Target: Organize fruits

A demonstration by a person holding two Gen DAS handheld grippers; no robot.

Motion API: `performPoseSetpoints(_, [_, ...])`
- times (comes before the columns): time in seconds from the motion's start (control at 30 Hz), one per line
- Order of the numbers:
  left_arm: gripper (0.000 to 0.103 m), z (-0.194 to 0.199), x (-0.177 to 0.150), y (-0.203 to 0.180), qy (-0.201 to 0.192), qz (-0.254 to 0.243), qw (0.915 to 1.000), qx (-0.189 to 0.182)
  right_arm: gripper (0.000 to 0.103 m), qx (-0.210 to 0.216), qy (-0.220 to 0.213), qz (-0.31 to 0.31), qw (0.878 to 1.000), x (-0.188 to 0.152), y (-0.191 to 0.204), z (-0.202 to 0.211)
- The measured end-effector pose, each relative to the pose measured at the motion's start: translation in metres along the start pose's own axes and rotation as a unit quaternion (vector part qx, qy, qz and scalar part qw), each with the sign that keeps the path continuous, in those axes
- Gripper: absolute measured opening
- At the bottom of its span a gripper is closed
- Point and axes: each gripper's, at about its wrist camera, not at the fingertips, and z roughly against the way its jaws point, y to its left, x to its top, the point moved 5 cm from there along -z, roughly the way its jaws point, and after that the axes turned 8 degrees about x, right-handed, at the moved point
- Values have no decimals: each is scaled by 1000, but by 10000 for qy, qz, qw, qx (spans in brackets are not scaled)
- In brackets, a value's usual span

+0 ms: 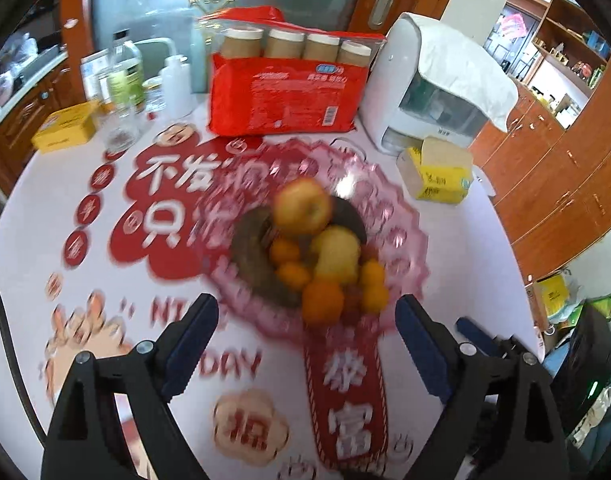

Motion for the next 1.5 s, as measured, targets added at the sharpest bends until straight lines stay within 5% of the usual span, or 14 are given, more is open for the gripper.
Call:
performPoseSetpoints(0.37, [89, 62, -115, 16, 259, 293, 9991, 164, 77, 68, 828, -155, 9964, -77, 28, 83])
performPoseSetpoints(0.63, [89, 131, -118, 8, -427, 271, 9977, 460, 87, 169, 1048, 307, 9939, -79, 70, 141])
performPoseSetpoints(0.83, [89, 170, -120, -3, -874, 264, 9931, 734, 94, 16, 839, 73, 9964, -64, 84, 168])
performPoseSetpoints(1.03, [91, 172, -137, -3, -797, 271, 9905, 1087, 96, -143, 687, -189, 9974, -78, 85, 173])
performPoseSetpoints(1.2, [102, 175, -143, -5, -844, 187, 9885, 1240, 103, -200, 369, -407, 9983, -78, 79, 182])
performPoseSetpoints(1.5, [102, 173, -146, -13, -802, 54, 9884, 1289, 103, -246, 323, -448, 9982, -81, 79, 185])
